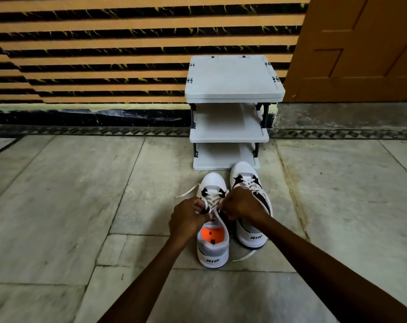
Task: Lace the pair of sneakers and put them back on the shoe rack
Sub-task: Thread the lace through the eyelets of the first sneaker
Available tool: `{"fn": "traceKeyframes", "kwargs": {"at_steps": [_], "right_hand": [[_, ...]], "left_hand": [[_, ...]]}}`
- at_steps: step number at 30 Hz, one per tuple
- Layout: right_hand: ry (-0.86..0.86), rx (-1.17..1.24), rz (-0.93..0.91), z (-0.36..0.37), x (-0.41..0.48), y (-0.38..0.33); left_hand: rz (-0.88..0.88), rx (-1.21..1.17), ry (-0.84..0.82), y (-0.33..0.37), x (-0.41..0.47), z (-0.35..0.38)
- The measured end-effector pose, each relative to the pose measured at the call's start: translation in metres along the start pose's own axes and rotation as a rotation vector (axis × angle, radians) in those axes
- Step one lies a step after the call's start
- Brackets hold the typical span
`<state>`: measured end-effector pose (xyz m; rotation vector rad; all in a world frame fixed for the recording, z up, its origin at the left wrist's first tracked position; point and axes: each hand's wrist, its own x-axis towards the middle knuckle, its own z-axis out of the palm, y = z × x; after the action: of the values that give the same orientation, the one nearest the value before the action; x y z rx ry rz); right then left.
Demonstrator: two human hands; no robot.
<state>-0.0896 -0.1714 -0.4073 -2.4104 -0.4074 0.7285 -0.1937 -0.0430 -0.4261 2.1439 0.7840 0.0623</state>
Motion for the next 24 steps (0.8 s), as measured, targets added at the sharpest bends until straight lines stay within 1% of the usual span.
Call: {"fn": "traceKeyframes", "kwargs": {"at_steps": [1,2,4,8,12,14,17,21,24], "right_hand": [[0.045,-0.056,-0.050,0.003,-0.002,0.000],[0.087,-0.062,-0.092,0.006,-0.004,-0.001],[0.147,-0.007,-0.131,0.011,-0.008,0.000],[0.135,0.158,-0.139,0.019,-0.010,0.003],[0.142,0.265,-0.110,0.024,-0.007,0.008],[0.146,0.313,-0.110,0.026,-0.007,0.010],[0.178,0.454,-0.124,0.026,-0.006,0.005],[0.135,0.514,-0.075,0.025,-0.003,-0.001],[0.131,0.479,-0.063,0.023,-0.006,-0.001]], "left_hand": [[-0.001,0.000,0.006,0.000,0.000,0.001],[-0.004,-0.009,0.015,0.000,0.001,0.002],[-0.010,-0.043,0.043,-0.001,0.002,0.003],[0.008,-0.121,0.065,-0.001,0.006,0.004],[-0.002,-0.265,0.049,0.005,0.013,0.000],[-0.029,-0.357,0.020,0.005,0.017,-0.002],[-0.101,-0.446,-0.061,0.003,0.021,-0.002],[-0.128,-0.510,-0.093,0.000,0.020,-0.003],[-0.145,-0.533,-0.102,0.000,0.020,-0.008]]}}
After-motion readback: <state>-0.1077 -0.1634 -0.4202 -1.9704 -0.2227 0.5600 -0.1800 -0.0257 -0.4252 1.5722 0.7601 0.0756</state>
